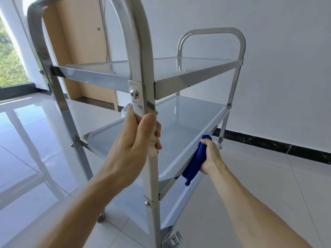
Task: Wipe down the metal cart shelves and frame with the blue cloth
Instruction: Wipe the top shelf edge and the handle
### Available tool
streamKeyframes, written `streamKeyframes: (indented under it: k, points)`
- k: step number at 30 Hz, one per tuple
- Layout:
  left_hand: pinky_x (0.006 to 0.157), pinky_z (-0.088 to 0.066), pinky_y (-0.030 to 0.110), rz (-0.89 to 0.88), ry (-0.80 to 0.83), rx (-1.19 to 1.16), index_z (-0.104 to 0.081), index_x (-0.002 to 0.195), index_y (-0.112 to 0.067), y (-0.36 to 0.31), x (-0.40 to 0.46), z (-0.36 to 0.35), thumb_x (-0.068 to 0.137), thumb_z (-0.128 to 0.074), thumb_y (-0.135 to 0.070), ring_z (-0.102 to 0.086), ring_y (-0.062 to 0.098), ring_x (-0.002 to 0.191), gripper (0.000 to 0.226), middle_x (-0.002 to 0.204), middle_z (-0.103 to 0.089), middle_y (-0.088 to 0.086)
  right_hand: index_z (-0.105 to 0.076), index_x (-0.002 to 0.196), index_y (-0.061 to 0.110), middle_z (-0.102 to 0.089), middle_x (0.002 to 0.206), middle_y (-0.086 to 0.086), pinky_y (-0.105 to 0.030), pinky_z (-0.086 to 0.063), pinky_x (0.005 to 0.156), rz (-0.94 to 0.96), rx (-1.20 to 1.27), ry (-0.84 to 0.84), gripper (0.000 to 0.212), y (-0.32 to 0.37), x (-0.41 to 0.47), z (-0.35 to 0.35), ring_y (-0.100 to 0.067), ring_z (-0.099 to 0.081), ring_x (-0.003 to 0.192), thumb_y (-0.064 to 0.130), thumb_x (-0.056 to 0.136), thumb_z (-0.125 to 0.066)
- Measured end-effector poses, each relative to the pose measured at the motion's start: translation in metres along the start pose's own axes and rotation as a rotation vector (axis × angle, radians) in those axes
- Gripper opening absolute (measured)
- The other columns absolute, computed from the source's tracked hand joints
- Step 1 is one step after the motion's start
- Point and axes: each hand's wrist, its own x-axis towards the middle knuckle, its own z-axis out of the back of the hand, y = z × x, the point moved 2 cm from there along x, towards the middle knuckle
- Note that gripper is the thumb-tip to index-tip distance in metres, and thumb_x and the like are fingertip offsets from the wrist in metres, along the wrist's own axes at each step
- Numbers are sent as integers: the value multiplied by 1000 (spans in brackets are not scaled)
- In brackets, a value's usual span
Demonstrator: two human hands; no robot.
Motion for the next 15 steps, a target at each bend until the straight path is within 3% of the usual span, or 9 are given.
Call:
streamKeyframes:
  k: [4, 9, 12, 15]
  points:
    - [66, -56, 23, 3, -12, -33, -53, 89, -46, 2, 2, 2, 88, -38, -66, -66, 19, 70, 25, 84, -64, -7, -61, 109, 14, -69, 114, -12, -49, -51, 95, 9, 29, -41, 35, 6, -5, 15, -32, -65, 102, 30, 78, -66]
    - [63, -54, 24, -36, -65, -47, -55, 92, -49, 6, 6, 3, 96, -37, -61, -61, 21, 69, 23, 79, -59, -4, -61, 119, 13, -66, 126, -13, -52, -49, 98, 33, 77, -48, 42, 21, -8, 35, -33, -63, 111, 30, 81, -67]
    - [61, -52, 20, -47, -87, -39, -52, 101, -37, 11, 11, 3, 95, -35, -60, -59, 22, 67, 30, 77, -57, -1, -59, 112, 15, -64, 125, -13, -54, -48, 100, 58, 71, -70, 34, 29, -11, 46, -35, -62, 112, 31, 83, -67]
    - [58, -49, 16, -38, -111, -24, -48, 100, -21, 19, 19, 3, 99, -31, -51, -58, 23, 66, 34, 79, -57, 12, -55, 95, 17, -64, 117, -12, -52, -51, 95, 80, 70, -75, 20, 29, -14, 58, -34, -62, 106, 30, 85, -65]
